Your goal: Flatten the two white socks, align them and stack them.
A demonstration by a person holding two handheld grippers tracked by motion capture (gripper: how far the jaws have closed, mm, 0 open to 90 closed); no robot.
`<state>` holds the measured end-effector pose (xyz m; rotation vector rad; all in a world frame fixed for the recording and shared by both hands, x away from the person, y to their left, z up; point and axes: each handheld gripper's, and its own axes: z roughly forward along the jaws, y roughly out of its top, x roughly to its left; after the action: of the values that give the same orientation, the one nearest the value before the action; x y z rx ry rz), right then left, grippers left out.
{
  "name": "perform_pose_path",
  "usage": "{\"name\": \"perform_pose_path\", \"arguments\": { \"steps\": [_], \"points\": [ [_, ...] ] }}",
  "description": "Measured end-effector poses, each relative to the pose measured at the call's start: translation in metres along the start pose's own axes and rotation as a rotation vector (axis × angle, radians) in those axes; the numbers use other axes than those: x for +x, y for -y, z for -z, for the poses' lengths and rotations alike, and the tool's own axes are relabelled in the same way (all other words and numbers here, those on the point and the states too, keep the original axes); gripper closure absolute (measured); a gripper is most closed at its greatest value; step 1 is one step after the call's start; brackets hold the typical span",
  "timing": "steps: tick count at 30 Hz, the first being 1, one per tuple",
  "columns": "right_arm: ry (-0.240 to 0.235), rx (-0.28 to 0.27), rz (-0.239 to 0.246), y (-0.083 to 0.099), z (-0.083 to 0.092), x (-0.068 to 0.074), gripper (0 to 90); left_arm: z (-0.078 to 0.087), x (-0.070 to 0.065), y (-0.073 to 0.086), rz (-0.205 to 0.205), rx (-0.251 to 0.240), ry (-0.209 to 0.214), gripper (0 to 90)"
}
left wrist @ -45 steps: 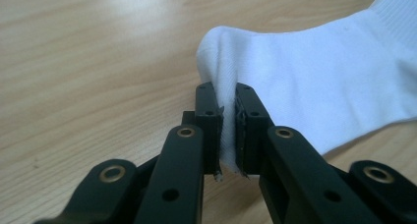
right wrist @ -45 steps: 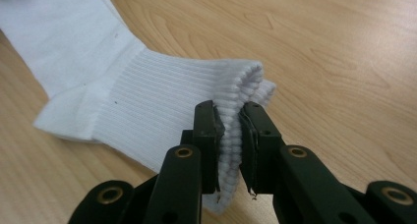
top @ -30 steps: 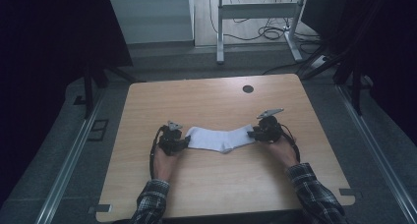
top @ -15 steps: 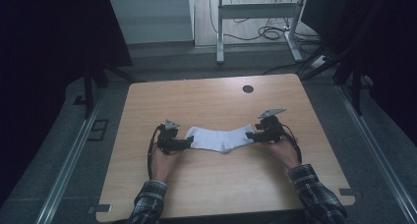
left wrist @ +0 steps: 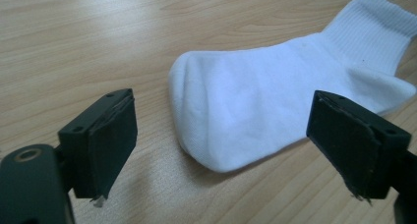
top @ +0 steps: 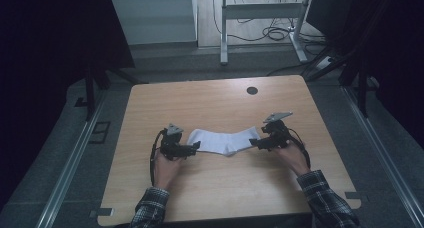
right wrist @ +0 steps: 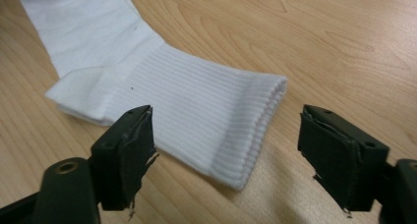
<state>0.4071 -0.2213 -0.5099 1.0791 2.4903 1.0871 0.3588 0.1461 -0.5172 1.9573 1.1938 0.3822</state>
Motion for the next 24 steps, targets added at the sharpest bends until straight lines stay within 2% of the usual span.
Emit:
{"name": "perform_pose_path", "arguments": {
  "steps": [3, 8, 15, 24],
  "points": [
    [-0.017, -0.002, 0.006, 0.001, 0.003, 0.002, 14.7, 0.004, -0.004, -0.001, -0.012, -0.001, 0.003, 11.8],
    [-0.017, -0.001, 0.024, 0.003, 0.009, 0.006, 10.9, 0.01, -0.009, -0.001, -0.029, -0.002, 0.0, 11.7],
    [-0.018, -0.006, 0.045, 0.008, 0.022, 0.011, 9.6, 0.019, -0.014, 0.004, -0.061, 0.006, 0.001, 11.6],
    [-0.012, -0.019, 0.058, 0.018, 0.041, 0.013, 9.2, 0.036, -0.016, 0.017, -0.073, 0.003, -0.01, 11.6]
  ]
}}
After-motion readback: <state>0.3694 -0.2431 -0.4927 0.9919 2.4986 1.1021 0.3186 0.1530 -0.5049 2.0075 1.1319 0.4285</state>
